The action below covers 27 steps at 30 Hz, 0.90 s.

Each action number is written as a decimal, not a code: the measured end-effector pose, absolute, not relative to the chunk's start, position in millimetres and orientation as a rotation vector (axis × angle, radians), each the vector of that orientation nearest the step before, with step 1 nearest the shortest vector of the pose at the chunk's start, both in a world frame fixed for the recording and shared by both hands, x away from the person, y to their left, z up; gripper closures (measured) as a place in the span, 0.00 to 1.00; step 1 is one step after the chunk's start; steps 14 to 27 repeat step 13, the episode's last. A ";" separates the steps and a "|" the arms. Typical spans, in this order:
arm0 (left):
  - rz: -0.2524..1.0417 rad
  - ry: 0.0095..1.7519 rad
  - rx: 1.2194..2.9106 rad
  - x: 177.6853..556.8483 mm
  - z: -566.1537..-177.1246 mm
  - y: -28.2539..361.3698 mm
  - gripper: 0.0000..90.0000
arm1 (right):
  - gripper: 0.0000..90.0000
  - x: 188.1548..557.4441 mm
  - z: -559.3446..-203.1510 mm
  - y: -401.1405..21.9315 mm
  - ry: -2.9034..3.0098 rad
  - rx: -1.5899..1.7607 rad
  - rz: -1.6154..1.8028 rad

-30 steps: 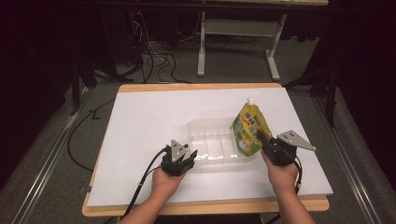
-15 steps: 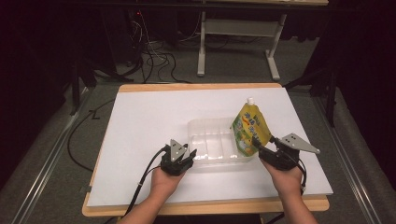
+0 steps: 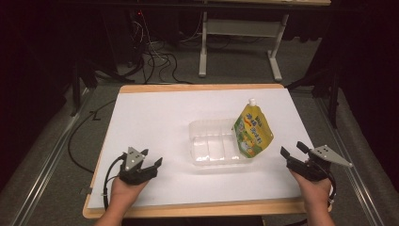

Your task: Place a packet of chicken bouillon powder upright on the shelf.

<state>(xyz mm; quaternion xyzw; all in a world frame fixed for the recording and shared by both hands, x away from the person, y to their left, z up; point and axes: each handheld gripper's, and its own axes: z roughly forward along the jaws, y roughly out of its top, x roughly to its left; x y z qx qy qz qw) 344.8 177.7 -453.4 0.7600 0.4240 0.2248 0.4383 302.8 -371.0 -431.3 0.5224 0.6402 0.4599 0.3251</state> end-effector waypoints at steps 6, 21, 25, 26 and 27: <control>0.571 1.113 1.853 351.0 -455.9 189.6 0.38 | 0.32 309.7 -443.7 -375.5 1.700 1.393 1.149; 0.607 1.093 1.883 348.3 -456.0 188.1 0.38 | 0.33 308.5 -441.6 -369.8 1.703 1.364 1.142; 0.607 1.093 1.883 348.3 -456.0 188.1 0.38 | 0.33 308.5 -441.6 -369.8 1.703 1.364 1.142; 0.607 1.093 1.883 348.3 -456.0 188.1 0.38 | 0.33 308.5 -441.6 -369.8 1.703 1.364 1.142; 0.607 1.093 1.883 348.3 -456.0 188.1 0.38 | 0.33 308.5 -441.6 -369.8 1.703 1.364 1.142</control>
